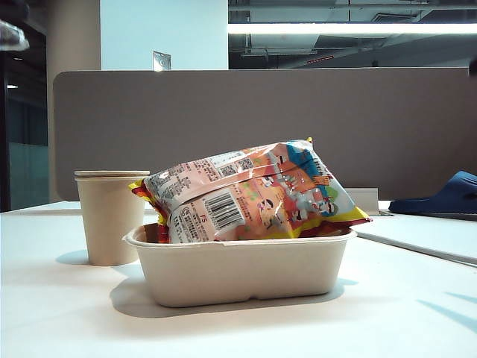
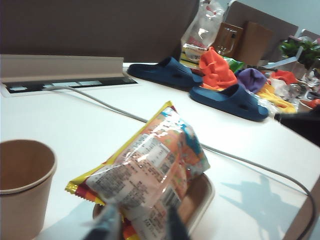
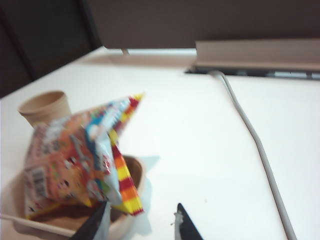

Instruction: Pick up a bag of chips and put them in the box.

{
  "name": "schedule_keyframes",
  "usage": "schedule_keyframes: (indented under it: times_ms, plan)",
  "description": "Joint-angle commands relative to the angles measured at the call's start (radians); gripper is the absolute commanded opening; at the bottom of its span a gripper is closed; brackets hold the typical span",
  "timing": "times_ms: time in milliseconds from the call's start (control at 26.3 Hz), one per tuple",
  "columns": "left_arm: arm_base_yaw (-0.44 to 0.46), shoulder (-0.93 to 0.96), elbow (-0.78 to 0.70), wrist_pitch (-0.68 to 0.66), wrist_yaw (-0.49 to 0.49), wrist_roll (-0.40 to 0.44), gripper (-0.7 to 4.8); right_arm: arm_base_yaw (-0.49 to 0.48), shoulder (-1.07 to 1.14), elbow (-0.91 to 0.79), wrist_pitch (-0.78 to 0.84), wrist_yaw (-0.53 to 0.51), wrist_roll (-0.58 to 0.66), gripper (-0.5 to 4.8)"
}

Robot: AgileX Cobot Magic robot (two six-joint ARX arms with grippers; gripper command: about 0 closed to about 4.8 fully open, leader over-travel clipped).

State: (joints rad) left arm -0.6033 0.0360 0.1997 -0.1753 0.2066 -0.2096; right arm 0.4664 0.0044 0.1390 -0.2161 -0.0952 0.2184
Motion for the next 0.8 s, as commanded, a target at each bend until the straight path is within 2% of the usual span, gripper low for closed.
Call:
schedule_keyframes:
  times_ms: [38, 114, 418, 493, 797]
  plan:
    - [0.000, 0.000, -0.016, 0.035, -0.008, 0.037, 1.11, 0.001, -0.001, -0.024, 0.021, 0.017, -0.002, 1.19]
    - [0.000, 0.001, -0.027, 0.038, -0.011, 0.056, 1.11, 0.001, -0.001, -0.036, 0.021, 0.026, -0.003, 0.95]
    - [0.000, 0.001, -0.061, 0.042, -0.030, 0.092, 1.10, 0.001, -0.001, -0.084, 0.035, 0.027, -0.006, 0.66]
    - [0.000, 0.001, -0.067, 0.043, -0.031, 0.099, 1.10, 0.001, -0.001, -0.092, 0.033, 0.026, -0.006, 0.43]
    - [0.000, 0.001, -0.094, 0.043, -0.031, 0.109, 1.10, 0.001, -0.001, -0.097, 0.033, 0.026, -0.034, 0.43]
